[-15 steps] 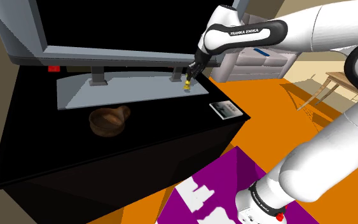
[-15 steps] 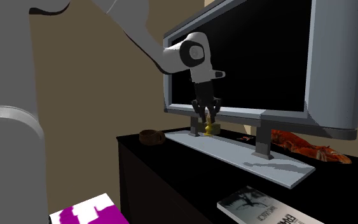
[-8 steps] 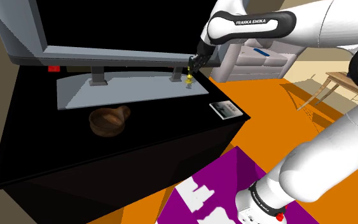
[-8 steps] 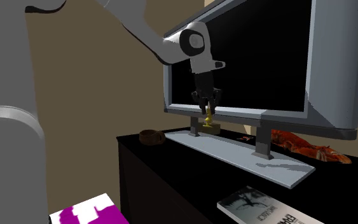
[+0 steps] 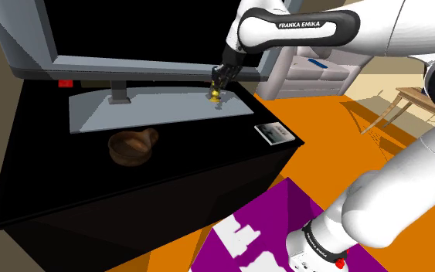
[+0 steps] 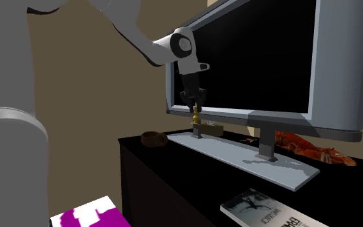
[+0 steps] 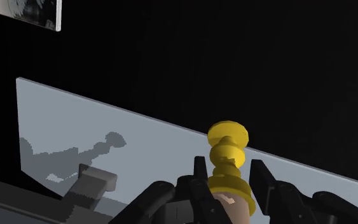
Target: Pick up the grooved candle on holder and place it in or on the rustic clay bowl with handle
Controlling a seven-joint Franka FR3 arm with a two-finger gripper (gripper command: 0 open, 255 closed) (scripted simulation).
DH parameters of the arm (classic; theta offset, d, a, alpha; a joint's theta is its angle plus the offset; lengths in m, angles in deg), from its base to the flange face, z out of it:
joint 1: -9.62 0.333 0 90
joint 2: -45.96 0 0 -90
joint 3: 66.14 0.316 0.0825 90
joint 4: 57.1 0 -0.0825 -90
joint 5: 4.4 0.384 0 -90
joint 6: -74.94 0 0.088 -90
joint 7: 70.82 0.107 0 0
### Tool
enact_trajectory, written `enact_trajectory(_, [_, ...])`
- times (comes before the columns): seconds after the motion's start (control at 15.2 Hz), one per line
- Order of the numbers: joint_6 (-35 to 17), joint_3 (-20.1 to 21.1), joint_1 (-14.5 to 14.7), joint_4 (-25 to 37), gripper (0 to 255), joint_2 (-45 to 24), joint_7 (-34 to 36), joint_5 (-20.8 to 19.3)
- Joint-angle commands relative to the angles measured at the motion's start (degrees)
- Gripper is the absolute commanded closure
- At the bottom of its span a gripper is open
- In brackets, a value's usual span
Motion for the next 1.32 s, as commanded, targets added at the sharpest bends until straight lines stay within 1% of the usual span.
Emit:
enact_trajectory(0.0, [0.4,1.5,1.4,0.8,255,-0.7,3.2,-0.6])
enact_trajectory(0.33, [2.0,4.9,4.7,4.4,255,-3.3,10.3,-2.1])
enact_trajectory(0.66, [4.2,7.9,8.1,9.8,255,-7.2,17.2,-4.0])
enact_trajectory(0.99, [7.3,10.4,12.0,17.1,255,-12.6,23.7,-6.2])
enact_trajectory(1.25, [10.4,11.9,15.5,24.7,255,-17.9,28.4,-8.3])
